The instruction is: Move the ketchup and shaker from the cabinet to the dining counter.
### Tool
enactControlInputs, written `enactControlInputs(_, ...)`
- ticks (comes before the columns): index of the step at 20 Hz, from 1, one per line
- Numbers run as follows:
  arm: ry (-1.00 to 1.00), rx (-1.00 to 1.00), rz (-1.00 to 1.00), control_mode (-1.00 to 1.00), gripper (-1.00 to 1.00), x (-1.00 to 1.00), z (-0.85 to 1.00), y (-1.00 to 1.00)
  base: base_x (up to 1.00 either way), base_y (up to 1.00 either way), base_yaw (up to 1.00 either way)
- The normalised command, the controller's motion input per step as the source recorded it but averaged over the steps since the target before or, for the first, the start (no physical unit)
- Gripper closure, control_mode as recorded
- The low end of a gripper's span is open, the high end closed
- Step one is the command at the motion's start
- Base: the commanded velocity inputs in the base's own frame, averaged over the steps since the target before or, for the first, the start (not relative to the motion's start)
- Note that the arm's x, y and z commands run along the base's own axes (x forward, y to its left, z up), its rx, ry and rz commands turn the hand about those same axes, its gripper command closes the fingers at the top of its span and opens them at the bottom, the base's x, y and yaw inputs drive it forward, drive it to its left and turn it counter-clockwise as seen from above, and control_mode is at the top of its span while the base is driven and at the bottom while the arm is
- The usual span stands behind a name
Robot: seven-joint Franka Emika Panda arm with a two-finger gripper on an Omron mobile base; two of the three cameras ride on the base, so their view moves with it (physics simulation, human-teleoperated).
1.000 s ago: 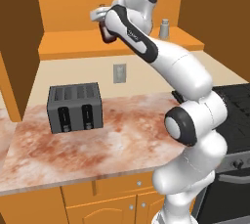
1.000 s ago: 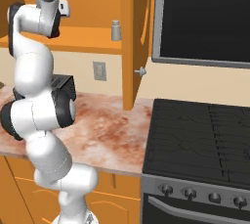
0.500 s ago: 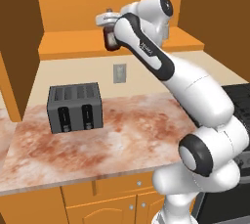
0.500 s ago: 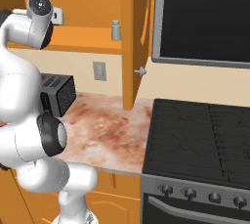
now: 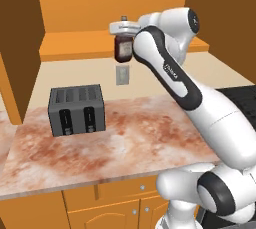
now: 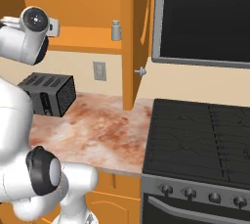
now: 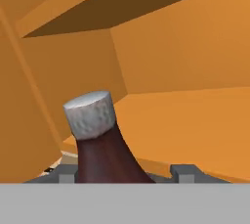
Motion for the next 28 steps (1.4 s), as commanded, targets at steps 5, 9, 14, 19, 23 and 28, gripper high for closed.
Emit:
enactControlInputs(5,0.0,0.0,0.06,-1.0,1.0,-0.73,-0.09,-0.26,0.0,0.0,0.0)
enactControlInputs(9,0.01,0.0,0.04,-1.0,1.0,-0.61,-0.14,-0.32,0.0,0.0,0.0)
enactControlInputs(14,0.05,0.0,0.03,-1.0,1.0,-0.47,-0.33,-0.32,0.0,0.0,0.0)
enactControlInputs(19,0.05,0.0,0.0,-1.0,1.0,-0.37,-0.47,-0.2,0.0,0.0,0.0)
enactControlInputs(23,0.07,0.0,0.0,-1.0,1.0,-0.18,-0.53,-0.14,0.0,0.0,0.0)
enactControlInputs(28,0.09,0.0,0.0,-1.0,1.0,-0.06,-0.57,-0.09,0.0,0.0,0.0)
